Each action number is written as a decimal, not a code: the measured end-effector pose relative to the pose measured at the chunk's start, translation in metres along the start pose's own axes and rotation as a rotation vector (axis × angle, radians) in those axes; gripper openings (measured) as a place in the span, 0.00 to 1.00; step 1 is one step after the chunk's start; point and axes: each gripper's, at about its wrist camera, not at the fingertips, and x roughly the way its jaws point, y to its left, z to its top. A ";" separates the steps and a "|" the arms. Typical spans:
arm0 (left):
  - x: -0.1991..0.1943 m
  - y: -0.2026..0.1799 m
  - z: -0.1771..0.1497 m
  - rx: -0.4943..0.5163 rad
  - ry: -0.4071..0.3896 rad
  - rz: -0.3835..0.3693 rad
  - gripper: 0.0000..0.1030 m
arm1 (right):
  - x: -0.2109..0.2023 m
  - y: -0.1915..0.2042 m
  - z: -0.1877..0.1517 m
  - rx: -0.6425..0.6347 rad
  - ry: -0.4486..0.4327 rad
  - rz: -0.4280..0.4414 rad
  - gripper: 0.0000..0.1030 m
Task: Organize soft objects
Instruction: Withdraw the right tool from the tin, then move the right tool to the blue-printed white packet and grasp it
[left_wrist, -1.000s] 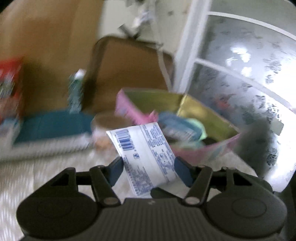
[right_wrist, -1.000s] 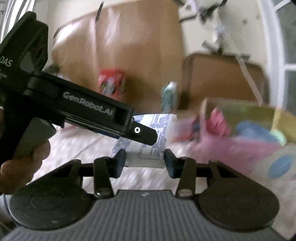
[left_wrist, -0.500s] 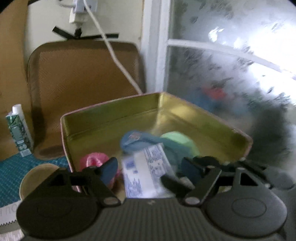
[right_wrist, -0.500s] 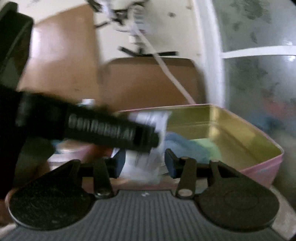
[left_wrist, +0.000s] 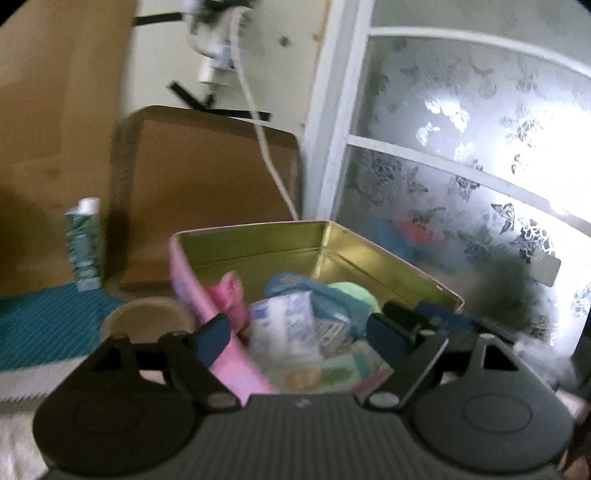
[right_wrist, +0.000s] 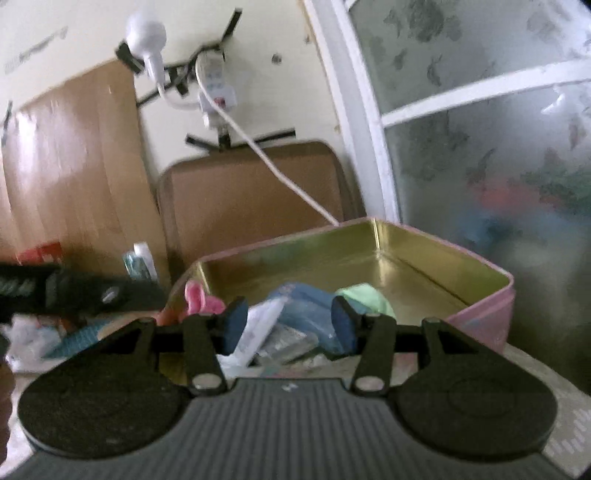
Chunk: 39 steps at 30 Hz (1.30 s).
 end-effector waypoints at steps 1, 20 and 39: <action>-0.008 0.006 -0.005 -0.010 -0.002 0.014 0.84 | -0.007 0.003 0.000 0.002 -0.014 0.002 0.51; -0.138 0.164 -0.114 -0.227 -0.048 0.536 0.89 | 0.066 0.251 -0.017 -0.209 0.294 0.529 0.69; -0.148 0.176 -0.122 -0.309 -0.100 0.457 0.90 | 0.214 0.443 -0.056 -0.246 0.741 0.492 0.74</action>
